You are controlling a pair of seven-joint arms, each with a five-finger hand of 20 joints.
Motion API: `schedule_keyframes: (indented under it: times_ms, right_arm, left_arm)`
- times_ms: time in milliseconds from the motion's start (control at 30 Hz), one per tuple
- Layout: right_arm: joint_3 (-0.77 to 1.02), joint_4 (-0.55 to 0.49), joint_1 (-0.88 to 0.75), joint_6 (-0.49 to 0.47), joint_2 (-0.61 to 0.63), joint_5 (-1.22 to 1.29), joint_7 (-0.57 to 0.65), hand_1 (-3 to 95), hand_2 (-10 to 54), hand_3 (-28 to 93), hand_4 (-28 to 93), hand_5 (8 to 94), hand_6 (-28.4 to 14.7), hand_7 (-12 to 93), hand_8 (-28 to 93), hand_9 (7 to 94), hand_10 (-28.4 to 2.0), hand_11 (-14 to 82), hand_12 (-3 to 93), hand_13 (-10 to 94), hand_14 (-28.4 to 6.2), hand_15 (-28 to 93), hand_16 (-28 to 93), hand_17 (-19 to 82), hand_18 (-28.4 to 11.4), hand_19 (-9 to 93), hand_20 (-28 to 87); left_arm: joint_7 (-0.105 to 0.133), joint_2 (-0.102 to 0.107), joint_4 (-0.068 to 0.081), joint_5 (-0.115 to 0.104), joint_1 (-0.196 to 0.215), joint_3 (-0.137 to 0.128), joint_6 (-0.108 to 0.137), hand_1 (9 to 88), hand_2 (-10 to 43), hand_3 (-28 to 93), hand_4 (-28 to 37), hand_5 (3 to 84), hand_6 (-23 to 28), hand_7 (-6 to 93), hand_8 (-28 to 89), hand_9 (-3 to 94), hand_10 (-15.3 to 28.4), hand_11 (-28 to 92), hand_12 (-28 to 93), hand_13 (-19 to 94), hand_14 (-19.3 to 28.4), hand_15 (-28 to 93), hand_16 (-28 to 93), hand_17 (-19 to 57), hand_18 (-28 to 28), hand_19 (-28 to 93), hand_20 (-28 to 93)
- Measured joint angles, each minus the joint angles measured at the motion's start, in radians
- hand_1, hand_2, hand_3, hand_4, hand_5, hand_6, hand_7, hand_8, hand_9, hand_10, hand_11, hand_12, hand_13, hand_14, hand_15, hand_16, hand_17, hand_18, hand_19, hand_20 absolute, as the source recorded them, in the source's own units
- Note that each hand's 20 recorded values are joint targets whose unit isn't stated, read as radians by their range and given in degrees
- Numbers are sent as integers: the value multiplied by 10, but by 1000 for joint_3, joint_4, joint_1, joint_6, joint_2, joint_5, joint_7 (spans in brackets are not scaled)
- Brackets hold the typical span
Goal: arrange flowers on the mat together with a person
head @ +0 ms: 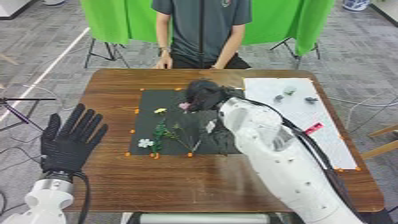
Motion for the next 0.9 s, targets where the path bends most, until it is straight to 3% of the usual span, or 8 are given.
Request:
schedule_keyframes:
  times_ms: [267,467,600,900]
  right_arm:
    - [-86,48,6,-1,-54,-78,-49,561,-72,686,-283,706,10,392,-16,800,-97,264,484,659,-94,593,365,289,-187,700,266]
    - [-126,78,5,73,-85,-135,-34,557,-79,699,-283,708,9,399,-27,798,-98,258,495,626,-96,595,394,270,-187,694,265]
    - [-136,88,-6,144,-94,-279,-35,555,-84,703,-283,711,10,402,-36,801,-96,248,493,619,-97,590,404,265,-187,692,264]
    - [-131,122,-24,134,-98,-310,-18,552,-87,709,-283,704,13,405,-39,801,-93,242,502,616,-96,589,408,263,-188,692,262]
  left_arm:
    - [-13,10,5,0,-14,6,0,250,179,653,-283,404,63,52,-75,346,125,108,76,265,113,119,-32,-37,120,224,116]
    - [-22,27,29,-2,-54,35,1,248,177,659,-283,407,64,54,-76,349,127,109,76,265,113,120,-33,-37,121,227,117]
    - [-23,34,29,-5,-64,39,2,248,176,662,-283,408,63,55,-77,349,127,109,76,265,114,121,-33,-37,121,229,118]
    - [-27,32,28,-11,-62,36,5,249,176,661,-283,409,62,56,-77,351,127,110,75,266,113,122,-34,-37,122,231,117]
